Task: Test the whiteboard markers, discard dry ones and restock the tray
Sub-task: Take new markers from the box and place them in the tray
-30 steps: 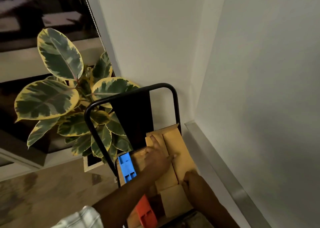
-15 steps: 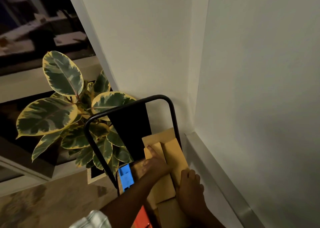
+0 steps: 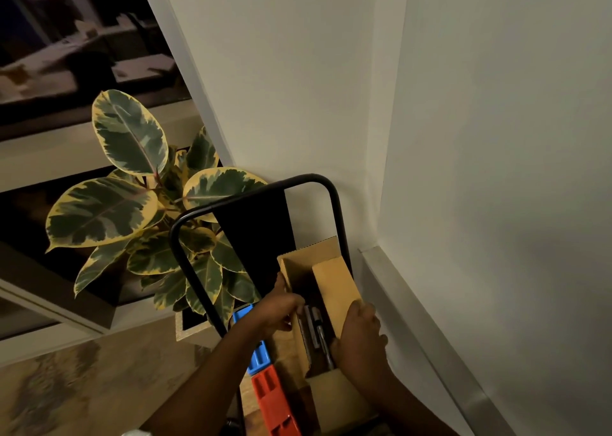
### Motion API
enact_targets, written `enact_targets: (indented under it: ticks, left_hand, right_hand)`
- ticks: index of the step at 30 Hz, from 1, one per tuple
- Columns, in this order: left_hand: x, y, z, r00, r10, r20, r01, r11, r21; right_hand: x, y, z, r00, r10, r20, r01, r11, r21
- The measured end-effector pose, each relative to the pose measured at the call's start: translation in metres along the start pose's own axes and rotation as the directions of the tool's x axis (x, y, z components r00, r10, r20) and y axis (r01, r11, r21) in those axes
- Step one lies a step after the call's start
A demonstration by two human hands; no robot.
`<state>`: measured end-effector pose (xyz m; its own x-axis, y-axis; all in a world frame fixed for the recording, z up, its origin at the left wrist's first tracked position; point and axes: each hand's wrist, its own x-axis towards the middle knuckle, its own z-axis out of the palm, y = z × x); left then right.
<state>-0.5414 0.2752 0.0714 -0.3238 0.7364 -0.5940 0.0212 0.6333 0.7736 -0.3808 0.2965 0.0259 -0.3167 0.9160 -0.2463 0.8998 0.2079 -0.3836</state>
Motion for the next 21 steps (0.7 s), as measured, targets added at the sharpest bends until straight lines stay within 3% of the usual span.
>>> enact_targets:
  ticks: [6,10,15,17,18,21]
  left_hand:
    - [0.001,-0.011,-0.015,1.0,0.003,0.021,0.001,0.987,-0.16]
    - [-0.007,-0.021,-0.022,1.0,-0.005,0.018,0.01,0.957,-0.29]
    - [-0.008,-0.042,-0.03,0.989,-0.113,-0.095,0.06,0.896,-0.439]
    - [-0.01,-0.05,-0.032,0.983,-0.149,-0.105,0.081,0.872,-0.483]
    - [-0.012,-0.052,-0.032,0.985,-0.14,-0.098,0.073,0.865,-0.496]
    - [-0.019,-0.054,-0.034,0.997,-0.046,-0.054,0.014,0.869,-0.495]
  right_hand:
    - [0.014,0.022,-0.04,0.996,-0.081,0.037,0.067,0.953,0.296]
    - [0.031,0.048,-0.048,0.995,0.045,0.084,-0.079,0.89,0.45]
    - [0.043,0.064,-0.041,0.963,0.203,0.179,-0.271,0.726,0.632]
    - [0.043,0.067,-0.04,0.958,0.237,0.16,-0.283,0.707,0.648]
    - [0.041,0.067,-0.041,0.964,0.247,0.102,-0.257,0.747,0.614]
    - [0.031,0.061,-0.046,0.959,0.171,-0.225,-0.115,0.963,0.243]
